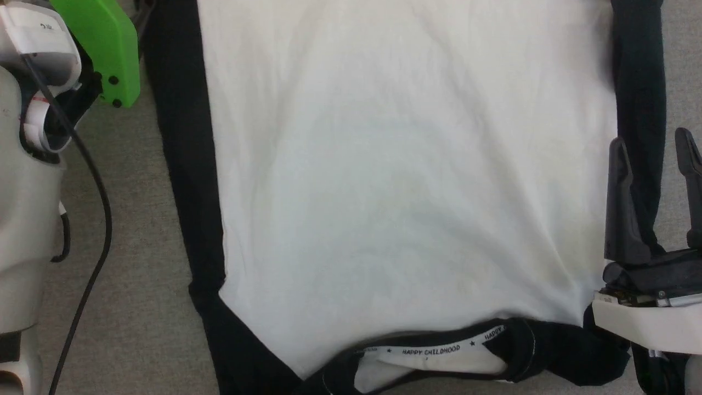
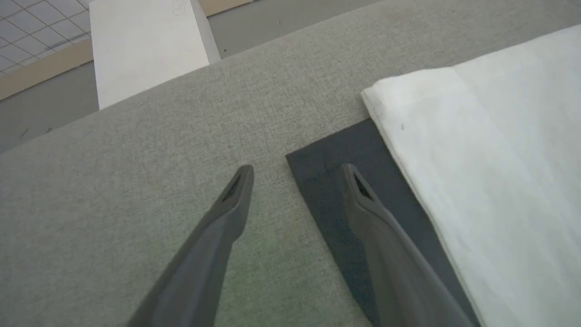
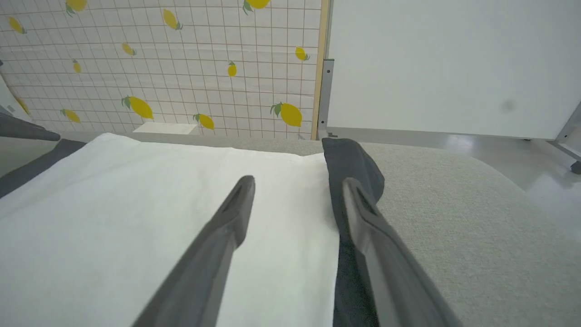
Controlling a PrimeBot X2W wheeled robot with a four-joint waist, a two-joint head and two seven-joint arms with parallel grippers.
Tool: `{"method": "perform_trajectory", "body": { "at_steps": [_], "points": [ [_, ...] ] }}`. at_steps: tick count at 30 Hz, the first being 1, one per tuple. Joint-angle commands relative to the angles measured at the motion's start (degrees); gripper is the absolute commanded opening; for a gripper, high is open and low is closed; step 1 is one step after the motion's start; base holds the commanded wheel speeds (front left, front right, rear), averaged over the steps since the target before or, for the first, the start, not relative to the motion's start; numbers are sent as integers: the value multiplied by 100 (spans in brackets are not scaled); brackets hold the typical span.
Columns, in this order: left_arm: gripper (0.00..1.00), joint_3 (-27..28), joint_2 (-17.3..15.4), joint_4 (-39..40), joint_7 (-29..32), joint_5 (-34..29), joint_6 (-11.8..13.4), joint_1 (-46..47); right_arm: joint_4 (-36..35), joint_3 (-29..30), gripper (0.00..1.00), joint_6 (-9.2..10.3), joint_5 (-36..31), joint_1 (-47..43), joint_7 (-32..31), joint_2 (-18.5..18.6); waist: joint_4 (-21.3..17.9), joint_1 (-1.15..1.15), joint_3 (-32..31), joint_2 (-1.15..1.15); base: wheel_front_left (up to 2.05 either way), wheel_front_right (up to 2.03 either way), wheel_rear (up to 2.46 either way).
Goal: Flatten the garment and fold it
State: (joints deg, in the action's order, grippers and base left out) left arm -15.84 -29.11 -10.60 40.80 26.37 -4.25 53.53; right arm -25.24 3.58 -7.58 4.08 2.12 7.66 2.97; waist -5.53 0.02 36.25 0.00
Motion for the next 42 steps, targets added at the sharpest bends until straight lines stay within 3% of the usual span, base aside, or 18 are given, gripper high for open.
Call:
{"method": "perform_trajectory", "body": {
  "at_steps": [1, 8, 9, 10, 17, 21, 25, 35, 42],
  "points": [
    [100, 1, -1, 22, 126, 103, 8, 111, 39, 4, 100, 9, 9, 106, 40, -1, -168, -2, 333, 0, 0, 0, 0],
    [100, -19, -27, 179, 551, 232, 157, -22, 201, -42, 100, 9, 45, 211, 78, 43, -201, -2, 419, 0, 0, 0, 0],
    [22, -32, -48, 179, 575, 226, 160, -55, 210, -40, 100, 9, 50, 225, 77, 51, -211, -2, 423, 0, 0, 0, 0],
    [0, -46, -74, 171, 624, 236, 156, -100, 217, -28, 100, 9, 52, 240, 77, 60, -225, -2, 428, 0, 0, 0, 0],
    [0, 183, -18, 231, 286, 417, 261, -250, 284, 114, 100, 9, 34, 221, 82, 90, -165, -2, 215, 0, 0, 0, 0],
    [0, 408, 5, 271, -150, 486, 331, -330, 325, 133, 100, 9, 15, 185, 72, 91, -69, -2, -177, 0, 0, 0, 0],
    [0, 583, -27, 409, -482, 638, 243, -534, 342, 158, 100, 9, -14, 78, -6, 90, 54, -2, -703, 0, 0, 0, 0],
    [0, 1270, -539, 1075, -775, 1054, 175, -1626, 127, 406, 100, 9, -88, -492, -326, 17, 419, -2, -1956, 0, 0, 0, 0],
    [0, 2269, -826, 1679, -960, 1453, 431, -2923, 41, 507, 100, 9, 34, -835, -457, -7, 631, -2, -2591, 0, 0, 0, 0]
  ]
}}
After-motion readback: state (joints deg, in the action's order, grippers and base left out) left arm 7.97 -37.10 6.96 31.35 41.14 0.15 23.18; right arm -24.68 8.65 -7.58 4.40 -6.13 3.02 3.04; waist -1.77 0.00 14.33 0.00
